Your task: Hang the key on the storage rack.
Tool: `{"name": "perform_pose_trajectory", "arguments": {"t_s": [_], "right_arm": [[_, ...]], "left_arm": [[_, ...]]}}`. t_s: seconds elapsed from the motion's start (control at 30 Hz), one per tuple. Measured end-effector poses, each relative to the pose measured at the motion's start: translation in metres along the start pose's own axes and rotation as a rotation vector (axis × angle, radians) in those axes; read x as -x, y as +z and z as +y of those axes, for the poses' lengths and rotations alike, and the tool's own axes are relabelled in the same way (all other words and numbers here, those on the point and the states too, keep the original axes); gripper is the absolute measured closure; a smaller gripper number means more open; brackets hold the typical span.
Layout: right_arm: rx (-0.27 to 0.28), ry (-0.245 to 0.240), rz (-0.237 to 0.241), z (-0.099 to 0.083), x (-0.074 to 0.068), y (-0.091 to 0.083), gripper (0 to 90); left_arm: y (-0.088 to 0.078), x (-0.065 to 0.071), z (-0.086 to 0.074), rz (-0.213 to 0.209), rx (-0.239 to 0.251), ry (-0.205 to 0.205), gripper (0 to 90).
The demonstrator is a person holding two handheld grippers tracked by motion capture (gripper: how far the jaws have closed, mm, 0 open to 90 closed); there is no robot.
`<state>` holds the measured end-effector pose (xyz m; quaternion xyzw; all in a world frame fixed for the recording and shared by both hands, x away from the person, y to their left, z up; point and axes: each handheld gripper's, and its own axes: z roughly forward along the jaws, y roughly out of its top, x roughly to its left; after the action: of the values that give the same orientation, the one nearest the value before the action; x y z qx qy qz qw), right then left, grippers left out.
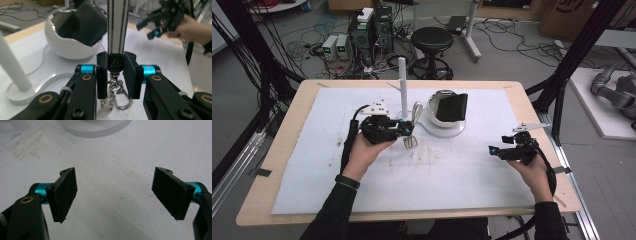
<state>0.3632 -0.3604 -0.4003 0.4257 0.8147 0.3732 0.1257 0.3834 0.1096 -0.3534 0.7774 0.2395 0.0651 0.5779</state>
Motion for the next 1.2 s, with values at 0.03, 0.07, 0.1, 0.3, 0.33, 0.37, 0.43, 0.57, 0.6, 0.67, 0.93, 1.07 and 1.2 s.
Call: {"name": "perform_pose_trajectory", "arguments": {"t_s": [0.03,0.07,0.1,0.3,0.33,0.37,0.43,0.57,0.6,0.67,0.93,1.07,1.2], "right_arm": [[-0.001,0.000,-0.001,0.000,0.000,0.000,20.8],[-0.001,0.000,0.000,0.000,0.000,0.000,20.8],[-0.001,-0.002,-0.001,0.000,0.000,0.000,20.9],[-0.003,-0.002,0.001,0.000,0.000,0.001,20.9],[-0.004,-0.003,0.001,0.000,0.000,0.001,20.8],[-0.002,-0.001,0.002,0.000,0.000,0.001,20.8],[-0.003,-0.002,0.001,0.000,0.001,0.001,20.9],[-0.002,-0.003,0.003,0.000,0.001,0.001,20.9],[-0.004,0.000,0.002,0.000,0.001,0.001,20.9],[-0.004,0.000,0.002,0.000,0.001,0.001,20.9],[-0.008,0.001,0.001,0.000,0.001,0.001,20.8],[-0.008,0.001,0.002,0.000,0.001,0.001,20.8],[-0.007,0.002,0.001,-0.001,0.001,0.001,20.8]], "left_arm": [[0.000,0.000,0.000,0.000,0.000,0.000,73.8],[-0.004,-0.006,0.000,-0.008,0.042,-0.040,73.8],[-0.004,-0.006,0.000,-0.008,0.042,-0.040,73.8],[-0.012,-0.023,0.005,-0.003,0.081,-0.133,73.8],[-0.013,-0.025,0.006,0.000,0.081,-0.142,73.8],[-0.013,-0.026,0.007,0.008,0.085,-0.150,73.8],[-0.015,-0.031,0.010,0.010,0.088,-0.173,73.8],[-0.017,-0.039,0.014,0.013,0.092,-0.227,73.8],[-0.017,-0.042,0.015,0.015,0.089,-0.241,73.8],[-0.016,-0.046,0.017,0.019,0.084,-0.257,73.8],[-0.011,-0.059,0.021,0.006,0.074,-0.321,73.8],[-0.009,-0.063,0.018,0.003,0.073,-0.344,73.8],[-0.006,-0.070,0.015,-0.009,0.084,-0.375,73.8]]}}
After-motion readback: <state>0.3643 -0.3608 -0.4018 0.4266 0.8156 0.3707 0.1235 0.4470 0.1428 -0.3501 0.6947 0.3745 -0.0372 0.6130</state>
